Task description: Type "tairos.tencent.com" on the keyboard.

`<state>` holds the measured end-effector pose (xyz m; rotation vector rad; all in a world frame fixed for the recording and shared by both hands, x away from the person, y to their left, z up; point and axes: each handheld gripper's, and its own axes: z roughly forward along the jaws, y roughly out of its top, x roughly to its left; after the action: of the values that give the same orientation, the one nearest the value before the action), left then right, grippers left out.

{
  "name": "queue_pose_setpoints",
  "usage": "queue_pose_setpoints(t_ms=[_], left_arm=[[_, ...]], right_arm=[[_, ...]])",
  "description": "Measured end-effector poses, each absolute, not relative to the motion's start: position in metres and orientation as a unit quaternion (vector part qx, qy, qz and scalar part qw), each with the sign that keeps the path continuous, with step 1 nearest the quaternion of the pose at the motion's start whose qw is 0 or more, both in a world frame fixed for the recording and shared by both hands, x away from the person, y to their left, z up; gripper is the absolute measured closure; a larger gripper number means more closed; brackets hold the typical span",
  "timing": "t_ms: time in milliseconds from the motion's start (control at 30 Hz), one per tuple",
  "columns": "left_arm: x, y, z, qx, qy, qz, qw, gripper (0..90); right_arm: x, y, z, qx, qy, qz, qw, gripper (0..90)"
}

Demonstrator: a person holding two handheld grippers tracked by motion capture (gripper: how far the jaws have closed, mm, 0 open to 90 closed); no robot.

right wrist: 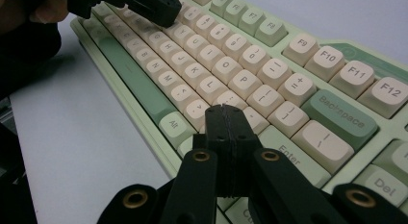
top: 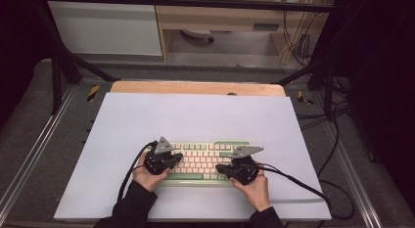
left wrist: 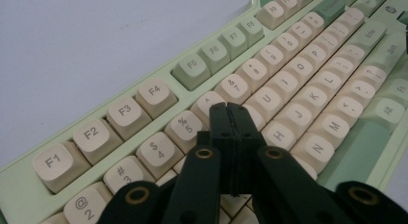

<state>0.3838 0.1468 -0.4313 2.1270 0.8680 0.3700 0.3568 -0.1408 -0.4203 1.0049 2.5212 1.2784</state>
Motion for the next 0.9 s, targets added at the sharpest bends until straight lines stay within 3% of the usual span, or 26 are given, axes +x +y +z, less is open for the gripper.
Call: queue_pose_setpoints(t_ms=[900], left_arm=[[0.36,0.179,-0.415,0.833,0.338,0.15,0.412,89.7]], right_arm=[[0.356,-0.141,-0.417,0.334,0.835,0.431,0.069,90.0]])
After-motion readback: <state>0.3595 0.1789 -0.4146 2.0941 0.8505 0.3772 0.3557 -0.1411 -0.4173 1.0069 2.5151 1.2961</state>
